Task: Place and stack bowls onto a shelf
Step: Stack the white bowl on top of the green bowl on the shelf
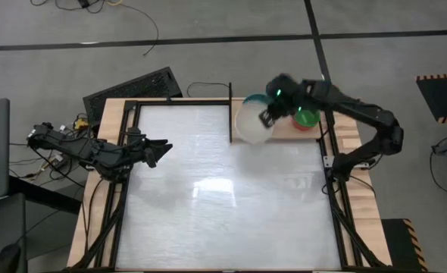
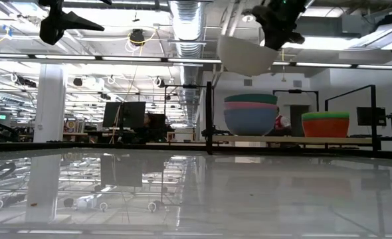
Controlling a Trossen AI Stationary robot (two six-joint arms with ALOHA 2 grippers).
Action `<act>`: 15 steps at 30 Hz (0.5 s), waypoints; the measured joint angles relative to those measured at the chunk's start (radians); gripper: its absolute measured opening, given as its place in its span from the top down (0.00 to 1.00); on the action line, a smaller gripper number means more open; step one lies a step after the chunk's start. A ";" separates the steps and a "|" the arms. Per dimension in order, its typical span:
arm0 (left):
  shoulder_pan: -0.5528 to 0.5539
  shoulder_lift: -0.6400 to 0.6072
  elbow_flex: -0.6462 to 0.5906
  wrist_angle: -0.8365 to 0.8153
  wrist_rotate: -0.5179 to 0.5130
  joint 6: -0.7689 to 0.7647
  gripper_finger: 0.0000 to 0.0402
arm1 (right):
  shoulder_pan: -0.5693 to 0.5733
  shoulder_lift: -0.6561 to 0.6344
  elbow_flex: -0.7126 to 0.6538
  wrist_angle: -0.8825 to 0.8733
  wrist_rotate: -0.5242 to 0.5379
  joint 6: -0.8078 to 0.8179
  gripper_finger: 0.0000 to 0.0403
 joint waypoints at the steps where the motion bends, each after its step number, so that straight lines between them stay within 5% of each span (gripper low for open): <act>1: 0.000 0.000 0.000 0.000 -0.002 -0.003 0.39 | -0.031 -0.001 0.006 -0.005 0.000 -0.008 0.93; 15: 0.000 0.000 0.000 0.000 -0.020 -0.008 0.39 | -0.268 0.154 0.012 0.004 -0.076 -0.146 0.93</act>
